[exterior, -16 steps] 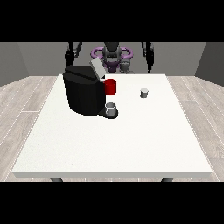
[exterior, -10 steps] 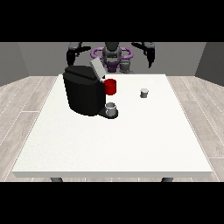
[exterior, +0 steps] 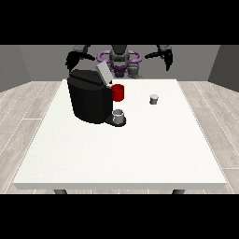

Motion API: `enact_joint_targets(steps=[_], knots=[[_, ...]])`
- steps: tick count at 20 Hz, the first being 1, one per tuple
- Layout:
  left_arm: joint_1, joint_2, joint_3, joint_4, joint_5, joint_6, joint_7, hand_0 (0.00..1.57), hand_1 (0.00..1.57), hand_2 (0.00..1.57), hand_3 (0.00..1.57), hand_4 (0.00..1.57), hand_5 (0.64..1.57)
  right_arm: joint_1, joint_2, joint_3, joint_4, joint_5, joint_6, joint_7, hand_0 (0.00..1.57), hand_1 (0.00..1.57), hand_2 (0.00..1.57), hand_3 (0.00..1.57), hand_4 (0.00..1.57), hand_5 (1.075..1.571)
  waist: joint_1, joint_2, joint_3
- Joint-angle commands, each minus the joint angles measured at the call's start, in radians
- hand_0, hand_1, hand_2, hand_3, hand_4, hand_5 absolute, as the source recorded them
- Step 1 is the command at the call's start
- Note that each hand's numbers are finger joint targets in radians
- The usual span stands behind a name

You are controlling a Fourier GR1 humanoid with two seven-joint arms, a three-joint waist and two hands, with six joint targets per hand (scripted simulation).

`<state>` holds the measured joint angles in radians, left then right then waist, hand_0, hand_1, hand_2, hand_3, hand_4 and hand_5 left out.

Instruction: Insert the coffee pod into the coffee machine and close the lid

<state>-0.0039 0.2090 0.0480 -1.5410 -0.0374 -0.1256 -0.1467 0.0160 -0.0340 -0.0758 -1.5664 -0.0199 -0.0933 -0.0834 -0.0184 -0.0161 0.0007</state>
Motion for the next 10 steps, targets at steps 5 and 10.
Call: enact_joint_targets(steps=[5,10], knots=[[-0.198,0.076,0.09,0.178,-0.008,-0.008,0.087,0.0,0.0,0.0,0.0,0.0,1.571,-0.019,0.03,0.047,-0.008,-0.016,0.04,-0.054,0.0,0.0,0.0,0.0,0.17,1.571,-0.113,0.105,-0.0009],[-0.312,0.159,0.124,0.317,-0.03,-0.053,0.092,0.0,0.0,0.0,0.0,0.0,1.571,-0.119,0.016,0.048,-0.014,0.017,0.006,-0.021,0.0,0.0,0.0,0.0,0.23,1.571,-0.115,0.176,-0.0009]])
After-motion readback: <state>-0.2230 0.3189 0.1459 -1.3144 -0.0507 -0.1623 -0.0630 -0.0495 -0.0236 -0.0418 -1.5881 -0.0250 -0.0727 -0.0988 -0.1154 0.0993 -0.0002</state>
